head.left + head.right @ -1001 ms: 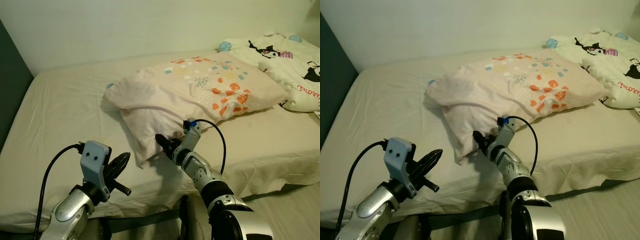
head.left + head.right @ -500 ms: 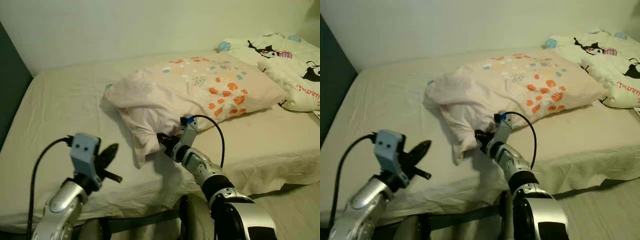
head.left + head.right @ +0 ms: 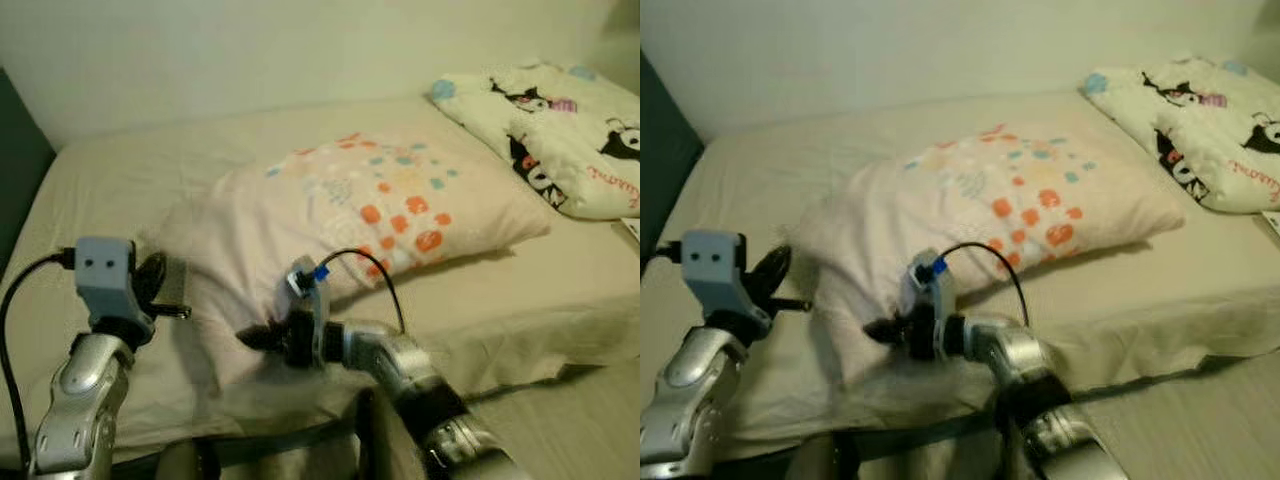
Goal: Clean up the room
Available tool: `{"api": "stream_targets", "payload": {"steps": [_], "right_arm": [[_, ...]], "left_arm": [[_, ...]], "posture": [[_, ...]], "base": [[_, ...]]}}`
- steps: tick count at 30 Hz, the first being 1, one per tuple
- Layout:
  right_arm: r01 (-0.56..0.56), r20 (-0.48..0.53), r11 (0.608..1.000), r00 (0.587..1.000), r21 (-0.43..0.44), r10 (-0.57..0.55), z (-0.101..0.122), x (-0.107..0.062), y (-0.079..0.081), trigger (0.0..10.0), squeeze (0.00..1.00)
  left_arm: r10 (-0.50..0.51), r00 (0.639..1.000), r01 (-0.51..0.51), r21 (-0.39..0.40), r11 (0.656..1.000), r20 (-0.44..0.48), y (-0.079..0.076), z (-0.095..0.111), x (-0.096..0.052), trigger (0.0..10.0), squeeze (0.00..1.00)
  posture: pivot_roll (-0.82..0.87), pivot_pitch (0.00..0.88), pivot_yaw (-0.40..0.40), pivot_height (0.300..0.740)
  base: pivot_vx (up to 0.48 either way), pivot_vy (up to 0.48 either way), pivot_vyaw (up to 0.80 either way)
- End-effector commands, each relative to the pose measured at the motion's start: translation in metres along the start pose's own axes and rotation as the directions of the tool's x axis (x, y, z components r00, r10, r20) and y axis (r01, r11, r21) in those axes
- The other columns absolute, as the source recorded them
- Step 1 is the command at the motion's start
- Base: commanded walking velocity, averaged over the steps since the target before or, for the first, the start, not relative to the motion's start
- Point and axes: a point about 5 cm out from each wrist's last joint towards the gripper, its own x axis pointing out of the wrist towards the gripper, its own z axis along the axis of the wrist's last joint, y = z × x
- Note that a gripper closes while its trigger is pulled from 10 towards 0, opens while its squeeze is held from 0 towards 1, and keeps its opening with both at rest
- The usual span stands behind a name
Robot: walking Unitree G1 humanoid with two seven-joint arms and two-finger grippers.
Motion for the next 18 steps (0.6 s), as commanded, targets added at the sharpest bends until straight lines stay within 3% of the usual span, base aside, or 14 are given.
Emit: {"api": "stream_targets", "payload": {"steps": [1,2,4,5,7,8,10,13,15,16,17,18], "right_arm": [[-0.166,-0.089,0.983,0.983,-0.085,0.158,0.003,-0.016,0.025,0.0,0.0],[-0.166,-0.089,0.983,0.983,-0.085,0.158,0.003,-0.016,0.025,0.0,0.0],[-0.131,-0.197,0.98,0.975,-0.147,0.101,-0.004,-0.049,0.024,0.0,0.0],[-0.131,-0.197,0.98,0.975,-0.147,0.101,-0.004,-0.049,0.024,0.0,0.0],[-0.071,-0.318,0.979,0.948,-0.193,0.006,-0.012,-0.086,0.021,0.0,0.0],[-0.071,-0.318,0.979,0.948,-0.193,0.006,-0.012,-0.086,0.021,0.0,0.0],[0.046,-0.377,0.973,0.917,-0.226,-0.131,-0.014,-0.119,0.013,0.0,0.0],[0.129,-0.377,0.963,0.901,-0.237,-0.214,-0.012,-0.133,0.009,0.0,0.0],[0.344,-0.314,0.9,0.852,-0.268,-0.419,-0.004,-0.161,-0.007,0.0,0.0],[0.344,-0.314,0.9,0.852,-0.268,-0.419,-0.004,-0.161,-0.007,0.0,0.0],[0.51,-0.275,0.811,0.767,-0.288,-0.58,0.001,-0.184,-0.017,0.0,0.0],[0.51,-0.275,0.811,0.767,-0.288,-0.58,0.001,-0.184,-0.017,0.0,0.0]], "left_arm": [[0.01,1.0,-0.01,0.017,1.0,-0.015,0.003,-0.004,0.0,10.0,0.0],[0.01,1.0,-0.01,0.017,1.0,-0.015,0.003,-0.004,0.0,10.0,0.0],[0.007,1.0,-0.006,0.018,1.0,-0.017,0.002,-0.005,0.001,10.0,0.0],[0.007,1.0,-0.006,0.018,1.0,-0.017,0.002,-0.005,0.001,10.0,0.0],[0.008,1.0,-0.007,0.02,1.0,-0.017,0.001,-0.006,0.002,10.0,0.0],[0.008,1.0,-0.007,0.02,1.0,-0.017,0.001,-0.006,0.002,10.0,0.0],[-0.001,1.0,0.002,0.023,1.0,-0.016,-0.001,-0.007,0.005,10.0,0.0],[-0.012,1.0,0.012,0.026,1.0,-0.018,-0.002,-0.007,0.006,10.0,0.0],[-0.039,0.999,0.039,0.022,0.999,-0.023,-0.008,-0.008,0.006,10.0,0.0],[-0.039,0.999,0.039,0.022,0.999,-0.023,-0.008,-0.008,0.006,10.0,0.0],[-0.069,0.997,0.069,0.016,0.997,-0.029,-0.014,-0.01,0.005,10.0,0.0],[-0.069,0.997,0.069,0.016,0.997,-0.029,-0.014,-0.01,0.005,10.0,0.0]], "posture": [[-0.03,0.181,-0.02,0.532],[-0.03,0.181,-0.02,0.532],[-0.03,0.181,-0.014,0.532],[-0.03,0.181,-0.014,0.532],[-0.04,0.183,-0.008,0.532],[-0.04,0.183,-0.008,0.532],[-0.04,0.185,-0.003,0.532],[-0.04,0.185,-0.002,0.532],[-0.04,0.185,0.002,0.532],[-0.04,0.185,0.002,0.532],[-0.04,0.185,0.003,0.532],[-0.04,0.185,0.003,0.532]], "base": [[0.0,0.0,0.0],[0.0,0.0,0.0],[0.0,0.0,0.0],[0.0,0.0,0.0],[0.0,0.0,0.0],[0.0,0.0,0.0],[0.0,0.0,0.0],[0.0,0.0,0.0],[0.0,0.0,0.0],[0.0,0.0,0.0],[0.0,0.0,0.0],[0.0,0.0,0.0]]}}
